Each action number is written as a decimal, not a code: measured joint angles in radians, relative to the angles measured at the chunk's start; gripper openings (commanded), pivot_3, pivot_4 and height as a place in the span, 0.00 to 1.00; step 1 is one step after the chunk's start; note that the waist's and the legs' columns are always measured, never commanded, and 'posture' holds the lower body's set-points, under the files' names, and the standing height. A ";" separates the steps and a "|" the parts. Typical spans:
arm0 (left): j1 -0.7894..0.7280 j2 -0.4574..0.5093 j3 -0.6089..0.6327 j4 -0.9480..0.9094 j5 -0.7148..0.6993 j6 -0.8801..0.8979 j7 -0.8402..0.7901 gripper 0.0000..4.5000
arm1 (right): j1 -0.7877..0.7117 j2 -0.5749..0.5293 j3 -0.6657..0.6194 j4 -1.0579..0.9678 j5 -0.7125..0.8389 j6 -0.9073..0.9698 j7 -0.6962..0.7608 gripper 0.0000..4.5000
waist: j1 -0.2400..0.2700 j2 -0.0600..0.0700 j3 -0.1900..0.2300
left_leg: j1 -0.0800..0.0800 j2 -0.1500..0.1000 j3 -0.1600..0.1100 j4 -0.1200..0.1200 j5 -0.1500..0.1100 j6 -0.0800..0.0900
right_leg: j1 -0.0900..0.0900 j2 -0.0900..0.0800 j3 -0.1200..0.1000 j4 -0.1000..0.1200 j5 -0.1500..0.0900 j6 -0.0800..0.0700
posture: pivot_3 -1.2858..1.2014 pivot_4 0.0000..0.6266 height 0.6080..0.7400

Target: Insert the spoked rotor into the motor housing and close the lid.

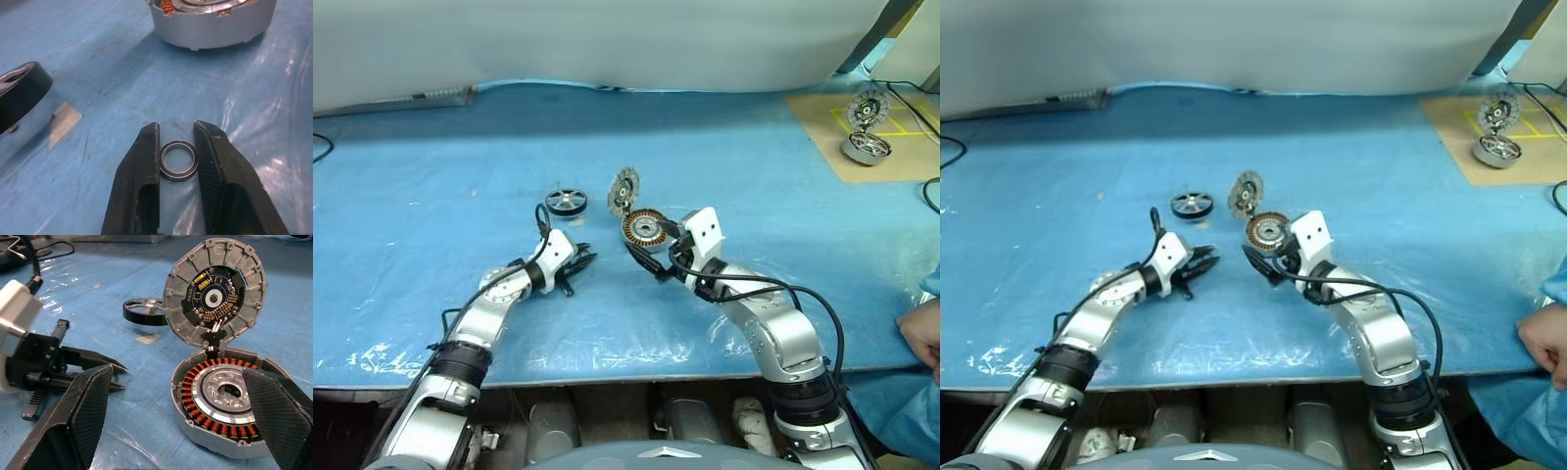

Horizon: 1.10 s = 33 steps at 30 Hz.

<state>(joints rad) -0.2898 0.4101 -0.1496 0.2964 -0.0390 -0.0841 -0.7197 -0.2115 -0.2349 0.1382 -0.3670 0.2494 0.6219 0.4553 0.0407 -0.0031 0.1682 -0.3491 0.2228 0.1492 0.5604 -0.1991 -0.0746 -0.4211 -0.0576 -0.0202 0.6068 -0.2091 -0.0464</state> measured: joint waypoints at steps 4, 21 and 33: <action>0.084 0.036 0.038 -0.152 -0.069 0.128 -0.027 0.15 | 0.019 -0.019 0.000 0.000 0.002 -0.010 0.007 1.00 | 0.005 0.000 0.000 | 0.000 0.000 0.000 0.000 0.000 0.000 | -0.002 0.000 0.000 0.000 0.000 0.000 | 0.52 0.24 1.00; -0.192 -0.041 -0.130 -0.450 -0.126 0.533 -0.080 0.15 | 0.238 -0.068 -0.039 0.022 -0.035 -0.230 0.018 1.00 | 0.024 0.001 0.000 | -0.004 -0.001 0.001 0.001 0.000 0.000 | -0.003 0.000 0.000 -0.001 -0.001 0.001 | 0.52 0.24 1.00; -0.370 -0.248 -0.230 -0.156 0.024 0.561 0.085 0.15 | 0.254 -0.060 -0.045 0.039 -0.053 -0.263 -0.019 1.00 | 0.029 0.001 0.000 | -0.007 -0.001 -0.001 0.001 0.000 0.000 | -0.003 0.000 -0.001 -0.002 0.000 0.001 | 0.52 0.24 1.00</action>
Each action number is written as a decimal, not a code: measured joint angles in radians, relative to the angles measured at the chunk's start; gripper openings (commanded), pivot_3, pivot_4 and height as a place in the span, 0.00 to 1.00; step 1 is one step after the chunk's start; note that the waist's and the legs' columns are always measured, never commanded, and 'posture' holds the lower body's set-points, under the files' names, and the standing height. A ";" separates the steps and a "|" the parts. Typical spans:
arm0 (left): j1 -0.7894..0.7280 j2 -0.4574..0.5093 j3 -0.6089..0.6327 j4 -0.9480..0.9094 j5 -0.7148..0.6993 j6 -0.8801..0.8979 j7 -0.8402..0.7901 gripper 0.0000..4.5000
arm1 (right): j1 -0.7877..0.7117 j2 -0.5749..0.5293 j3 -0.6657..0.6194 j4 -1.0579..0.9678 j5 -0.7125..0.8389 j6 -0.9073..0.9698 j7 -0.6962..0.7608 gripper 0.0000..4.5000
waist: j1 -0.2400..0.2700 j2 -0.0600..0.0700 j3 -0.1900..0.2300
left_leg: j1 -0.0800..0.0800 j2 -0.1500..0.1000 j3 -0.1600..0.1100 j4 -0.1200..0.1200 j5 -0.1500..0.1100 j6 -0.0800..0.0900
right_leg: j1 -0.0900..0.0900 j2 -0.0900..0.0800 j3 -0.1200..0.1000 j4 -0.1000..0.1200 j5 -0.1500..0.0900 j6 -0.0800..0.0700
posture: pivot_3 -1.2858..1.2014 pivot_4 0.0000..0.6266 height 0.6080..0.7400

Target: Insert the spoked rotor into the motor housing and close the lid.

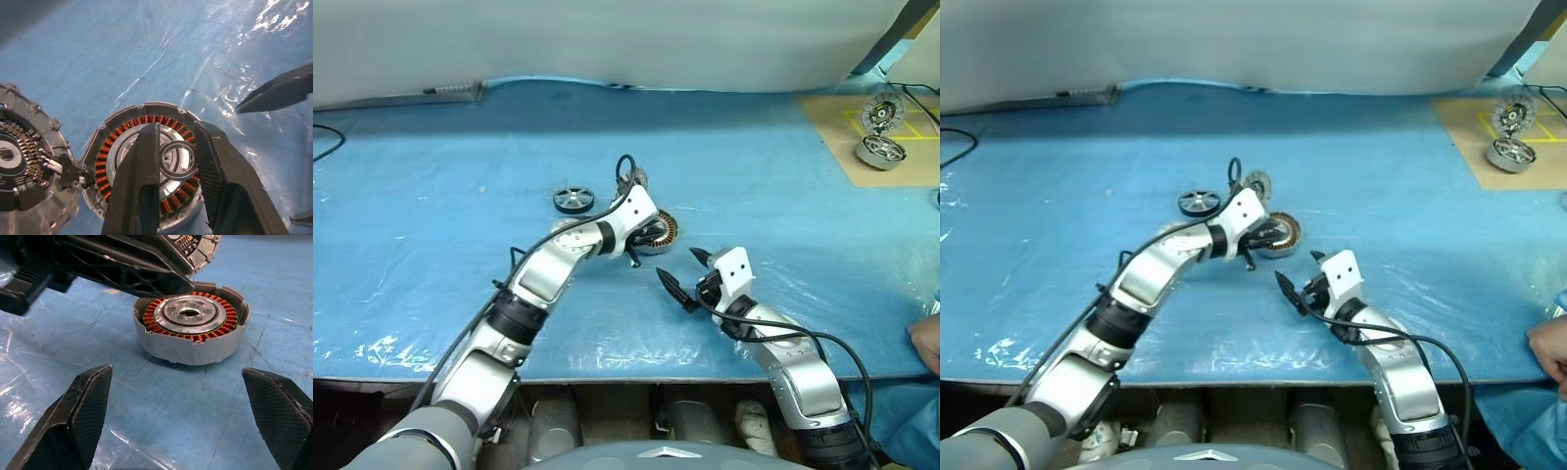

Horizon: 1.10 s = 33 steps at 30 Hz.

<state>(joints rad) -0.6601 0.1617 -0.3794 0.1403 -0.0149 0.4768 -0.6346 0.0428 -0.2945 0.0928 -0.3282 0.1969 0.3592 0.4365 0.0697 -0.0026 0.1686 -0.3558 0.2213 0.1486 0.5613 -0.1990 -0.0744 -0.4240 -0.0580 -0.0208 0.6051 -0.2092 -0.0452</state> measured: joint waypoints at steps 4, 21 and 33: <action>-0.040 -0.061 -0.004 0.113 0.039 -0.023 0.056 0.15 | -0.010 0.002 0.000 0.002 0.000 0.000 -0.002 1.00 | 0.001 0.000 0.000 | -0.001 0.000 0.000 0.001 0.000 0.000 | 0.000 0.000 0.000 0.000 0.000 0.000 | 0.52 0.24 1.00; -0.136 -0.155 0.019 0.350 0.119 -0.109 0.198 0.74 | -0.024 0.003 -0.002 0.019 -0.007 0.000 -0.014 0.87 | 0.003 0.000 0.000 | -0.002 -0.001 -0.002 0.001 0.000 0.000 | 0.000 -0.001 -0.001 -0.001 0.001 0.001 | 0.52 0.24 1.00; -0.076 -0.167 0.040 0.171 0.067 -0.036 0.122 1.00 | -0.024 0.001 -0.011 0.019 -0.002 0.000 -0.009 0.00 | 0.005 0.000 0.000 | -0.005 -0.001 -0.002 0.000 0.000 0.000 | -0.001 -0.001 -0.002 -0.003 0.001 0.001 | 0.52 0.24 1.00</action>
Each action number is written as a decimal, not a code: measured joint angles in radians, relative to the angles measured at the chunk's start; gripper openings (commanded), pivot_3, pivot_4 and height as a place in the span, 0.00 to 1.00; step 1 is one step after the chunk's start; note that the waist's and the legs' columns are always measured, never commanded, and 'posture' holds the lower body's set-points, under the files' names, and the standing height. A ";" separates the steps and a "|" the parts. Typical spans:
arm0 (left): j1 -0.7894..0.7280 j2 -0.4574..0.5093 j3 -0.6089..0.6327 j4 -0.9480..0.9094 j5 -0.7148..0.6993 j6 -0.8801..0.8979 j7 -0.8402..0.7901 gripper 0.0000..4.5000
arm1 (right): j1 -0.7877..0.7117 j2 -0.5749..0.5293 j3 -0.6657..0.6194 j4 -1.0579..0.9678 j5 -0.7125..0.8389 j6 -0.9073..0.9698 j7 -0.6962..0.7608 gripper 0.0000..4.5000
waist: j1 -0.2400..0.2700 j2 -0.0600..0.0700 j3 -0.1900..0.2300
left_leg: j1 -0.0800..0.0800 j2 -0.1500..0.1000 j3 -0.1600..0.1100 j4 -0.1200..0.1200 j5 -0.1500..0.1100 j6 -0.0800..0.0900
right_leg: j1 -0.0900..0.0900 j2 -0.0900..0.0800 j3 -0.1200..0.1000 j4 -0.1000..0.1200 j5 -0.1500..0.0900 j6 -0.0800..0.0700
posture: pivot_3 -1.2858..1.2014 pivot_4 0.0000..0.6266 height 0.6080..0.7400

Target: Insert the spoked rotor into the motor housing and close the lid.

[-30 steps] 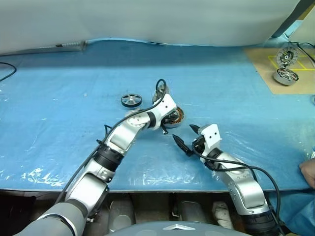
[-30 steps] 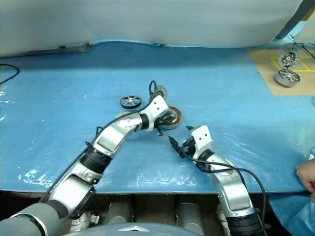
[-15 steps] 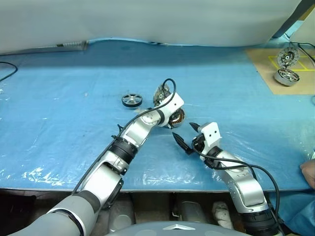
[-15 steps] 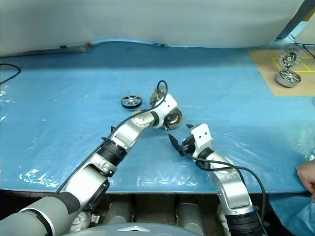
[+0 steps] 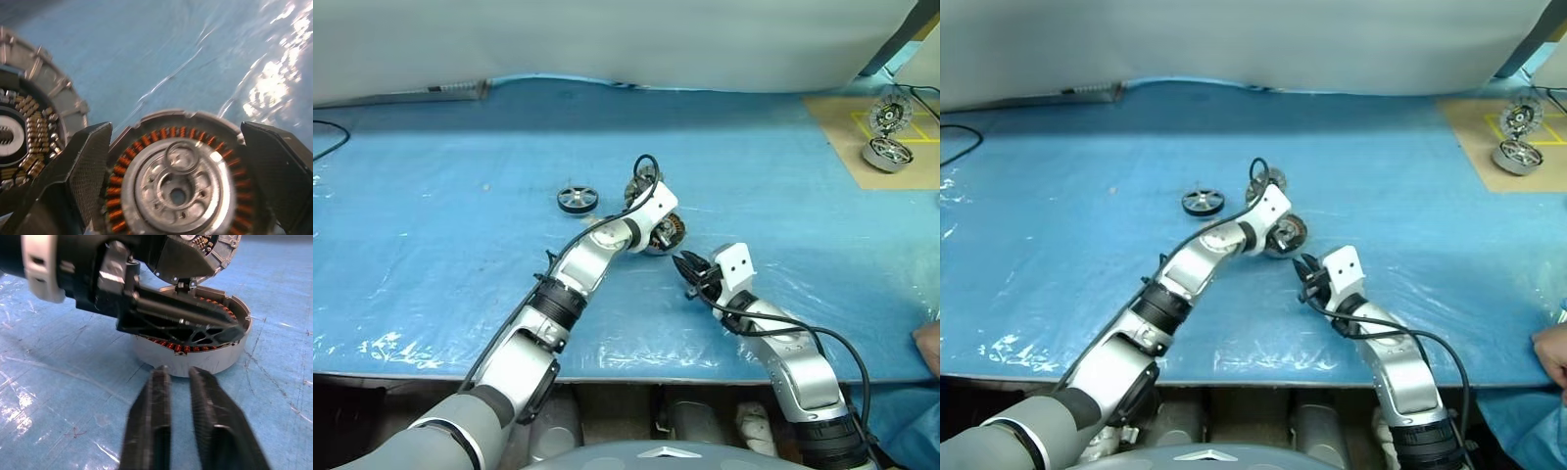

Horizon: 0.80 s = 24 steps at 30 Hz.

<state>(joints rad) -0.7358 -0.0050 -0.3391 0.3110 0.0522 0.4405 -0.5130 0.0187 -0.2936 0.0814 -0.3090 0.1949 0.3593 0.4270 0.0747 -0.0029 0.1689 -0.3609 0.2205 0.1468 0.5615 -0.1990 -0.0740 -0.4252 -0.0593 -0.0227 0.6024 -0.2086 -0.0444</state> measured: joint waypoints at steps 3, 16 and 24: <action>0.010 0.004 0.014 -0.114 -0.039 0.037 -0.029 1.00 | 0.000 0.000 0.000 0.000 0.001 0.001 0.002 0.00 | -0.001 0.000 0.000 | 0.000 0.000 0.000 0.000 0.000 0.000 | 0.000 0.000 0.000 0.000 0.000 0.000 | 0.52 0.24 1.00; 0.299 0.213 0.135 -0.430 -0.204 0.004 -0.164 0.21 | -0.060 -0.016 -0.051 0.031 0.005 0.040 -0.002 0.00 | -0.006 0.001 0.000 | -0.001 0.001 0.001 -0.001 0.000 0.000 | -0.002 0.000 0.000 0.000 0.000 0.000 | 0.52 0.24 1.00; 0.506 0.279 0.238 -0.457 -0.255 -0.137 -0.172 0.01 | -0.192 -0.026 -0.087 0.040 0.030 0.167 -0.007 0.00 | -0.010 0.001 0.001 | -0.001 0.002 0.001 -0.001 0.000 0.000 | -0.003 0.001 0.000 0.001 0.000 0.000 | 0.52 0.24 1.00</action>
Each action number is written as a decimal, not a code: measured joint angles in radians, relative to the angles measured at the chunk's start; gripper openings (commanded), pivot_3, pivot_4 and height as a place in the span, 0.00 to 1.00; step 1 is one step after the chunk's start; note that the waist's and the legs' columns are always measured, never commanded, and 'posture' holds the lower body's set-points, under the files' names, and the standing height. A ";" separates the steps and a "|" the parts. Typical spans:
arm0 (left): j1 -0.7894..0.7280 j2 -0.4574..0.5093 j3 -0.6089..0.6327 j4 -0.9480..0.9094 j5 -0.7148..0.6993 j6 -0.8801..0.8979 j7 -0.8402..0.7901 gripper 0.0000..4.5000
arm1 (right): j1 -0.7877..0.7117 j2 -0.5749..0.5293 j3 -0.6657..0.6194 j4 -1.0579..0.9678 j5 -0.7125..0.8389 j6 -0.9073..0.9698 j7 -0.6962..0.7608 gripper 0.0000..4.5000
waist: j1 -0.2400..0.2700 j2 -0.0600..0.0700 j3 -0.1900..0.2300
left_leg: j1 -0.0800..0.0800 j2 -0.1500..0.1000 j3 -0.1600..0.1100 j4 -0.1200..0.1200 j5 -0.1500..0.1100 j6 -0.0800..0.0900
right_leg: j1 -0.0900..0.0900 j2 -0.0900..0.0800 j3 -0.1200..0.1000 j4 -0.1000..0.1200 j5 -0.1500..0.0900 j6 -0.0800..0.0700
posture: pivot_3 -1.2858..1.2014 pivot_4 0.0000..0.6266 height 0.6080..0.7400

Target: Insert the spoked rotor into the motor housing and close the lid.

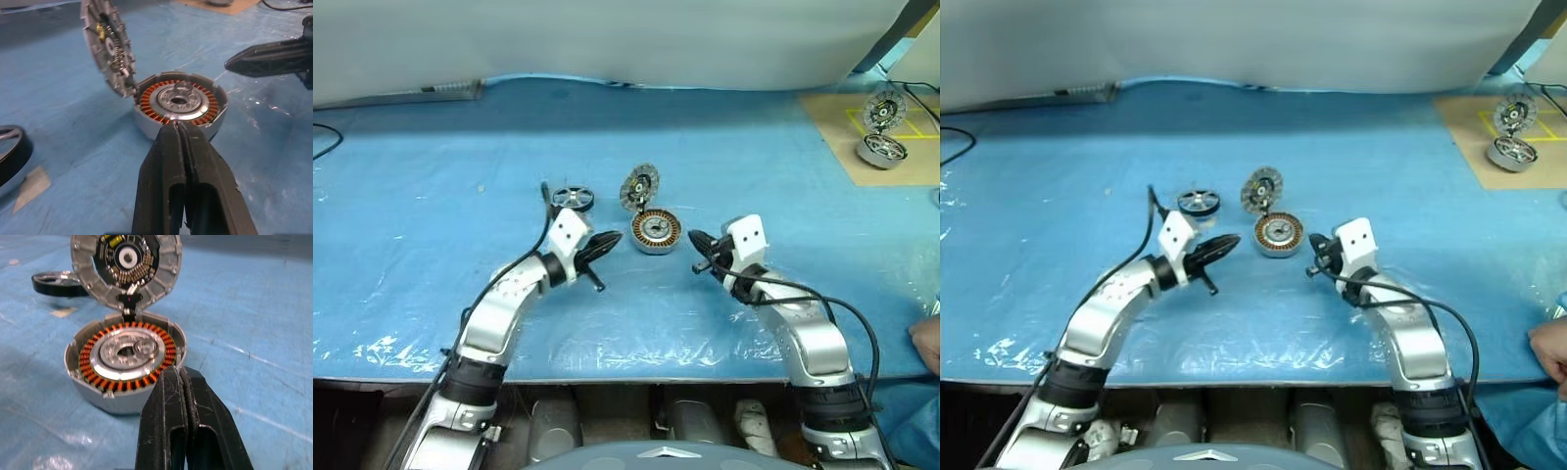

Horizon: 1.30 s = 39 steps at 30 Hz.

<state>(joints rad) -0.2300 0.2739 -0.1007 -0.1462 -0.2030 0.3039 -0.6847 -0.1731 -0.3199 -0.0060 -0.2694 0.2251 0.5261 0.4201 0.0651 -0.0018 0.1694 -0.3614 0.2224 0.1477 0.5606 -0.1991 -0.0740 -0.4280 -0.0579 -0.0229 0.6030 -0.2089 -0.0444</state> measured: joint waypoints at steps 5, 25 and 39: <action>0.065 -0.001 0.037 0.025 -0.009 -0.107 0.011 0.01 | -0.100 -0.006 0.044 -0.019 -0.006 0.116 -0.012 0.00 | 0.002 0.000 0.000 | 0.001 0.000 0.000 0.000 0.000 0.000 | 0.000 0.000 0.000 0.000 0.000 0.000 | 0.52 0.24 1.00; 0.107 0.005 -0.002 0.142 0.019 -0.278 -0.011 0.01 | -0.320 -0.026 0.215 0.107 -0.107 0.335 -0.045 0.00 | 0.003 0.000 0.000 | 0.007 0.000 0.001 0.001 0.000 0.000 | 0.000 0.000 0.003 0.003 0.000 0.000 | 0.52 0.24 1.00; 0.092 0.004 -0.010 0.162 0.020 -0.296 -0.012 0.01 | -0.327 -0.025 0.215 0.118 -0.109 0.355 -0.051 0.00 | 0.003 0.000 0.000 | 0.008 0.000 0.002 0.001 0.000 0.000 | 0.000 0.000 0.004 0.005 0.001 -0.001 | 0.52 0.24 1.00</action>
<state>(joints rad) -0.1380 0.2778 -0.1105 0.0157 -0.1826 0.0076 -0.6965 -0.4996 -0.3451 0.2088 -0.1518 0.1162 0.8815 0.3693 0.0677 -0.0018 0.1694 -0.3538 0.2221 0.1496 0.5620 -0.1990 -0.0745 -0.4279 -0.0577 -0.0194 0.6076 -0.2084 -0.0451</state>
